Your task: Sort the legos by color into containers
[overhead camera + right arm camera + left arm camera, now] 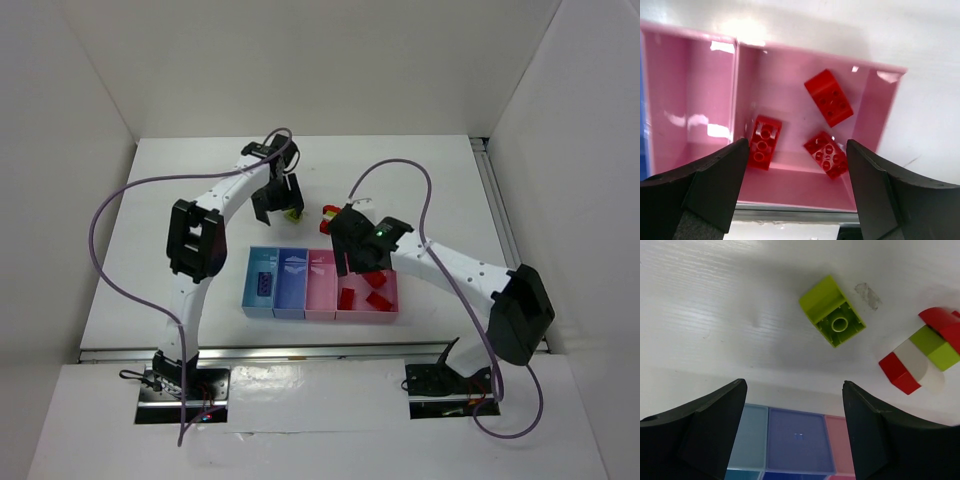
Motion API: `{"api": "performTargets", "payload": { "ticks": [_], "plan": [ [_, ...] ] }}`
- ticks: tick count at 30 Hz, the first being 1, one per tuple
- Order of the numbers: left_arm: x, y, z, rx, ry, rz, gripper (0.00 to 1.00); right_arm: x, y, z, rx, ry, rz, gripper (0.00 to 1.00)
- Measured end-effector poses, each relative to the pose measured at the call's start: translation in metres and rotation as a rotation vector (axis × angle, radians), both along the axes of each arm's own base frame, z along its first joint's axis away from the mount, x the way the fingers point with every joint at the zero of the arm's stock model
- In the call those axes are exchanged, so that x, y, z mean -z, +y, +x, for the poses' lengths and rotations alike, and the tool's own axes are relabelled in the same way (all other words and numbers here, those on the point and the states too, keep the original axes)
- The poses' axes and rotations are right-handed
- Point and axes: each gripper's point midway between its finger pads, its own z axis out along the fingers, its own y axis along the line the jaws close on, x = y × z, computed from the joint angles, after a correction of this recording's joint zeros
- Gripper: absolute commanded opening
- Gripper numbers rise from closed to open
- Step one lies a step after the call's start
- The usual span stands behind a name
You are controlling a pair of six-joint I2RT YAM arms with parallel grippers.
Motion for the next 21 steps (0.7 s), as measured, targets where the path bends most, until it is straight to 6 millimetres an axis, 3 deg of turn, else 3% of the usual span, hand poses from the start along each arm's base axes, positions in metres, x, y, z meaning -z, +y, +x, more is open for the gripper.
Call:
{"api": "performTargets", "payload": {
  "ticks": [8, 21],
  "plan": [
    [-0.004, -0.019, 0.016, -0.11, -0.023, -0.092, 0.8, -0.051, -0.01, 0.047, 0.07, -0.133, 0.029, 0.87],
    [0.036, -0.031, 0.044, -0.254, -0.009, -0.125, 0.72, -0.044, -0.023, 0.059, 0.024, -0.108, -0.046, 0.87]
  ]
}}
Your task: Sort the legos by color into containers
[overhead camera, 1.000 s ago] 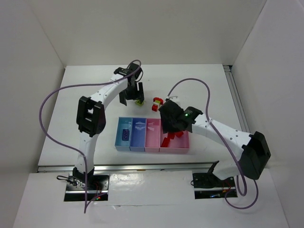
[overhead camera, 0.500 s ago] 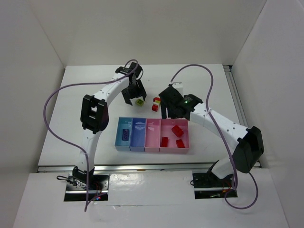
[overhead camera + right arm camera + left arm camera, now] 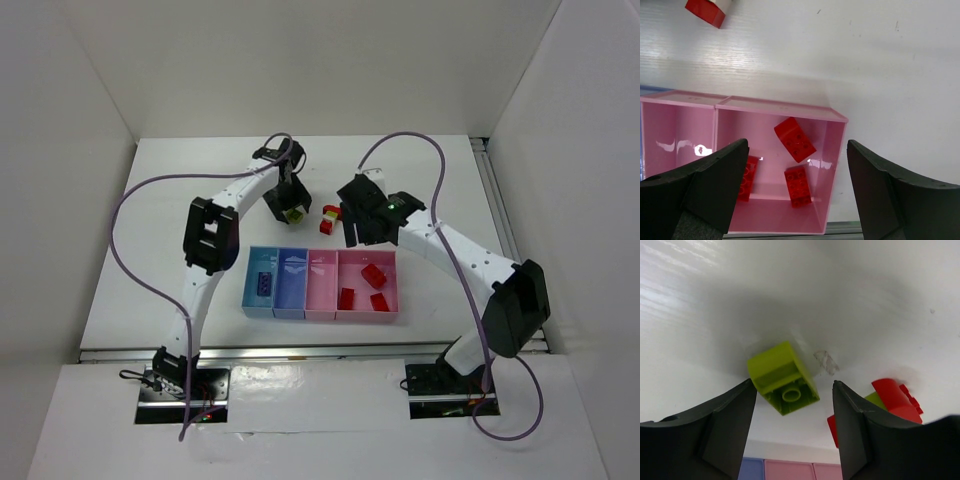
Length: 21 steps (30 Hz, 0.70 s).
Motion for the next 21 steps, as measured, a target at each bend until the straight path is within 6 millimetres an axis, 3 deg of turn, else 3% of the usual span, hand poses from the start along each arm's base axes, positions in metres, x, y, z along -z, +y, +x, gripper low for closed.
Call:
{"api": "performTargets", "payload": {
  "ticks": [8, 12, 15, 18, 21],
  "plan": [
    [0.006, 0.004, 0.011, -0.035, -0.003, -0.028, 0.35, 0.008, -0.01, 0.006, -0.007, 0.022, -0.043, 0.87],
    [0.005, 0.005, 0.012, -0.016, -0.011, -0.027, 0.22, 0.015, -0.01, 0.008, -0.011, 0.041, -0.063, 0.87],
    [0.0, 0.007, 0.012, 0.029, -0.023, -0.02, 0.01, 0.018, -0.014, 0.011, 0.001, 0.056, -0.047, 0.87],
    [-0.024, 0.005, 0.01, 0.116, -0.066, -0.025, 0.0, 0.018, -0.018, 0.016, 0.021, 0.059, -0.023, 0.87],
    [-0.069, 0.006, 0.002, 0.228, -0.143, -0.022, 0.0, 0.018, -0.02, 0.019, 0.036, 0.061, 0.002, 0.87]
  ]
}}
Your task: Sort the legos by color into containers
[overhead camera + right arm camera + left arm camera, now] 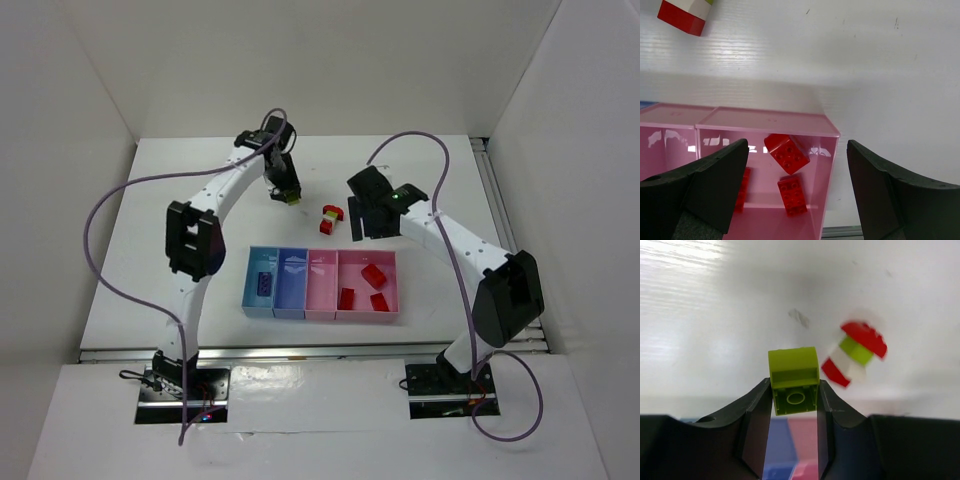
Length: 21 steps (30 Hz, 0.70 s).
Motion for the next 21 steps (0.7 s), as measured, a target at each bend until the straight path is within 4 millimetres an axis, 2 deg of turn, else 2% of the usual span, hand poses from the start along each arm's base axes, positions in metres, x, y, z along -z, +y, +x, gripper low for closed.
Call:
{"api": "performTargets", "payload": {
  "ticks": [3, 5, 7, 10, 13, 17, 21],
  "plan": [
    [-0.047, 0.001, -0.027, 0.1, -0.082, 0.026, 0.0, 0.0, 0.001, 0.002, 0.009, 0.003, 0.025, 0.87],
    [-0.063, -0.001, -0.056, 0.17, -0.102, 0.059, 0.0, 0.0, 0.002, 0.003, 0.019, 0.003, 0.047, 0.87],
    [-0.069, -0.009, -0.093, 0.246, -0.101, 0.089, 0.0, 0.0, 0.0, 0.005, 0.034, 0.002, 0.06, 0.87],
    [-0.056, -0.028, -0.149, 0.377, -0.066, 0.118, 0.0, -0.002, -0.006, 0.009, 0.066, -0.004, 0.08, 0.87],
    [-0.03, -0.036, -0.191, 0.462, 0.004, 0.145, 0.0, -0.008, -0.011, 0.008, 0.087, -0.017, 0.101, 0.87],
    [0.002, -0.023, -0.216, 0.465, 0.077, 0.217, 0.0, -0.019, -0.013, 0.006, 0.098, -0.046, 0.129, 0.88],
    [0.013, -0.012, -0.221, 0.43, 0.091, 0.247, 0.0, -0.023, -0.013, 0.004, 0.104, -0.057, 0.146, 0.88]
  ]
}}
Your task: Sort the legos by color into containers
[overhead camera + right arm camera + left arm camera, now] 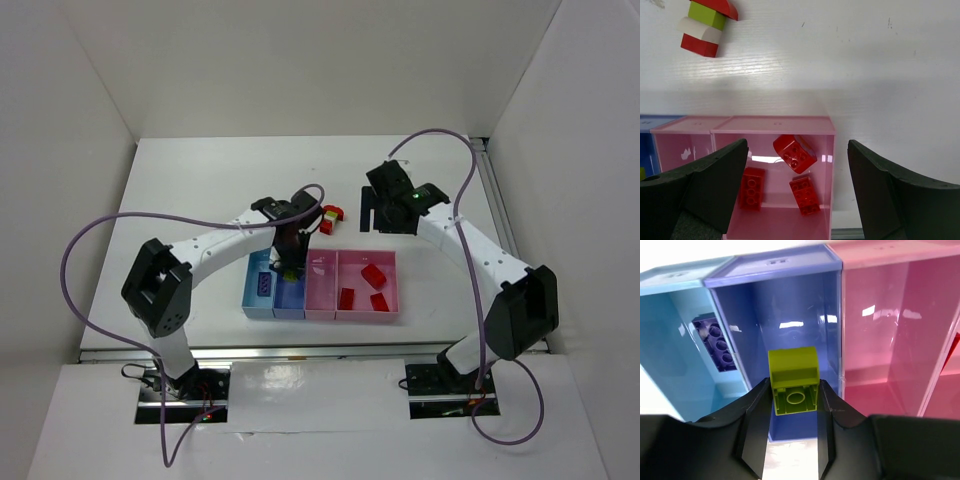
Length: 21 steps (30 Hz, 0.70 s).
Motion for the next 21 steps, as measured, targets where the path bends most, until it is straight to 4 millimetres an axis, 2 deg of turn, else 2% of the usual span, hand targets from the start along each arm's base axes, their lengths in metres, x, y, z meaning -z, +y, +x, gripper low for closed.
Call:
{"api": "performTargets", "payload": {
  "ticks": [6, 7, 11, 12, 13, 15, 18, 21],
  "plan": [
    [-0.006, -0.001, 0.005, -0.009, -0.042, -0.018, 0.0, 0.004, 0.001, -0.002, 0.002, 0.011, 0.007, 0.88],
    [-0.006, -0.002, 0.006, -0.011, -0.047, -0.022, 0.04, 0.004, 0.001, -0.003, 0.003, 0.013, 0.01, 0.88],
    [-0.005, -0.003, 0.009, -0.027, -0.056, -0.025, 0.47, 0.006, 0.002, -0.004, 0.006, 0.02, 0.015, 0.88],
    [-0.005, -0.002, 0.009, -0.029, -0.057, -0.022, 0.65, 0.006, 0.002, -0.004, 0.005, 0.021, 0.018, 0.88],
    [-0.005, -0.002, 0.009, -0.031, -0.06, -0.019, 0.71, 0.006, 0.003, -0.005, 0.004, 0.022, 0.022, 0.88],
    [-0.005, -0.001, 0.01, -0.029, -0.062, -0.015, 0.82, 0.008, 0.005, -0.005, 0.001, 0.03, 0.028, 0.88],
    [-0.005, 0.0, 0.01, -0.033, -0.063, -0.008, 0.83, 0.01, 0.009, 0.002, -0.002, 0.053, 0.034, 0.88],
    [-0.006, 0.004, 0.01, -0.034, -0.069, 0.01, 0.83, 0.007, 0.023, 0.029, 0.0, 0.057, 0.052, 0.88]
  ]
}}
